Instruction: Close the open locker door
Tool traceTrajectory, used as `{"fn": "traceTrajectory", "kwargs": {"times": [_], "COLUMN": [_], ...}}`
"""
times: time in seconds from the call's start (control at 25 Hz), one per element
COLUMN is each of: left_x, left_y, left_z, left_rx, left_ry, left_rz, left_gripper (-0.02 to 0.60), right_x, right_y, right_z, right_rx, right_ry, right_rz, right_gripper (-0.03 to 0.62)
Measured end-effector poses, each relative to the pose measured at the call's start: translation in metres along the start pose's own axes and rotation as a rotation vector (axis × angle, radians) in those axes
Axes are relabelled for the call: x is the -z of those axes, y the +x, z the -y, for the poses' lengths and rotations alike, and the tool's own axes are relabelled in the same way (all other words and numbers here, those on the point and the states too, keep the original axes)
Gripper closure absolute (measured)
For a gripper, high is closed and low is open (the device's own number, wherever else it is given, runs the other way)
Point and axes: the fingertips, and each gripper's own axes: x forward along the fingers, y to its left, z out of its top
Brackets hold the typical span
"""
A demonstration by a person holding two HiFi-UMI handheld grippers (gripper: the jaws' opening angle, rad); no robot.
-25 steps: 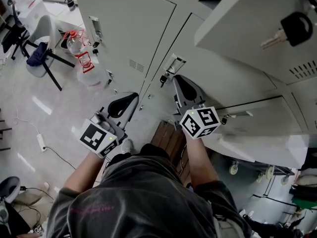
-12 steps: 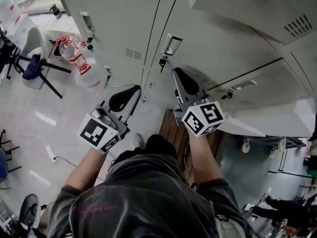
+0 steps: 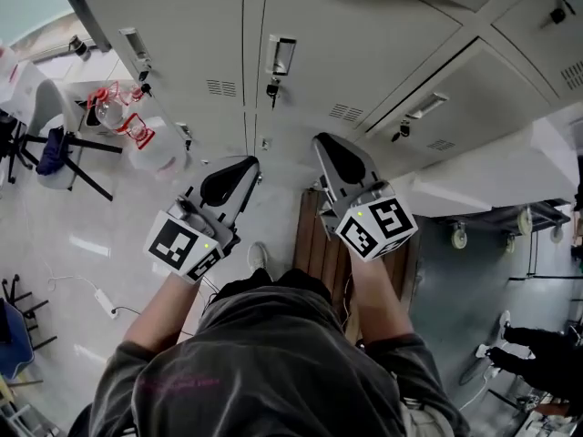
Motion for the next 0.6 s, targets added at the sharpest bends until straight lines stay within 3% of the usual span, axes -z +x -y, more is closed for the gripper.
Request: {"fn": "traceTrajectory", "kwargs": {"times": [0.6], "left_x": [-0.010], "left_y": [-0.066], "left_z": [0.123], "left_rx": [0.025], "left_ry": [0.032], "left_rz": [0.034], "left_gripper": [0.568], "right_x": [0.000], "right_y": [-0.130], "right_z": [-0.078], "right_rx": [-0.026], "right_ry": [-0.022], "right_rz": [0.022], "right_gripper": [0.553]}}
